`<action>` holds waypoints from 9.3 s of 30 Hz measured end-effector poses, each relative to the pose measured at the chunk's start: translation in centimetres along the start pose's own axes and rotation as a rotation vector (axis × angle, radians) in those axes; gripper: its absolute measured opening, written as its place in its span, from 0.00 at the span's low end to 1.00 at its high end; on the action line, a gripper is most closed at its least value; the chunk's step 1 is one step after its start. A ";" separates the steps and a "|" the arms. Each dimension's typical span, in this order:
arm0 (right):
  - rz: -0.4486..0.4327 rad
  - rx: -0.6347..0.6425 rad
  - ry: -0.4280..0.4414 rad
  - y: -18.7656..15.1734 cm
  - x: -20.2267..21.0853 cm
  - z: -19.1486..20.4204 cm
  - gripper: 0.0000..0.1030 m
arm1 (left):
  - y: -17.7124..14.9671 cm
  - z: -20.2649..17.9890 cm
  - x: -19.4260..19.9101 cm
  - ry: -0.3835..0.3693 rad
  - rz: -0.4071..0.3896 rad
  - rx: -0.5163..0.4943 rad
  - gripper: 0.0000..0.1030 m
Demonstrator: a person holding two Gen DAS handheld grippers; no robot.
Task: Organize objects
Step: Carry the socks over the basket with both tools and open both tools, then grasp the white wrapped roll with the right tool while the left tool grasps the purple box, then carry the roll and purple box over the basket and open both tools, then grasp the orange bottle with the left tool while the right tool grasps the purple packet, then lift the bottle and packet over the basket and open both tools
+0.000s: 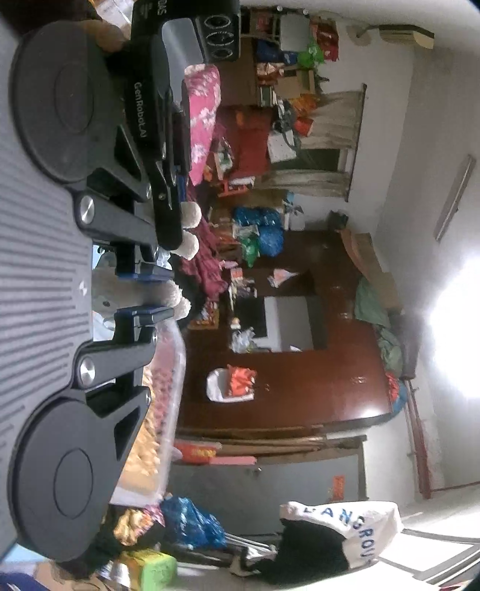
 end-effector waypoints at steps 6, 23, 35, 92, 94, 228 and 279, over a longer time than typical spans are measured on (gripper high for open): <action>0.023 0.019 -0.088 2.9 -6.1 -3.1 0.14 | 1.6 3.2 -8.1 0.021 0.092 0.012 0.22; 0.256 0.058 -0.239 -1.7 -15.1 -6.3 0.20 | -4.2 7.6 -15.8 0.124 0.308 0.040 0.34; 0.128 -0.125 -0.212 -4.7 1.9 -8.8 1.00 | -5.5 5.8 -3.7 0.125 0.401 0.048 0.80; 0.224 -0.206 -0.151 -14.6 9.4 -9.7 0.47 | -12.8 3.0 -0.4 0.095 0.371 0.090 0.68; 0.228 -0.196 -0.149 -14.6 9.4 -9.6 0.47 | -12.7 3.0 -0.3 0.090 0.366 0.086 0.68; 0.331 -0.231 -0.286 -10.0 -0.1 -9.4 0.91 | -13.5 8.2 -3.2 0.131 0.510 0.223 0.92; 0.356 -0.210 -0.373 -10.6 -0.6 -9.4 0.45 | -13.3 5.1 -7.0 0.164 0.602 0.145 0.54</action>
Point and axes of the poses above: each gripper's, at about its wrist camera, not at the fingertips, and x roughly against the way its jaws point, z to its left, y to its top, the point moved 2 cm from there along -x, roughly the way its jaws point, and after that the axes turned 8 degrees about -x, right-handed, at the moved point
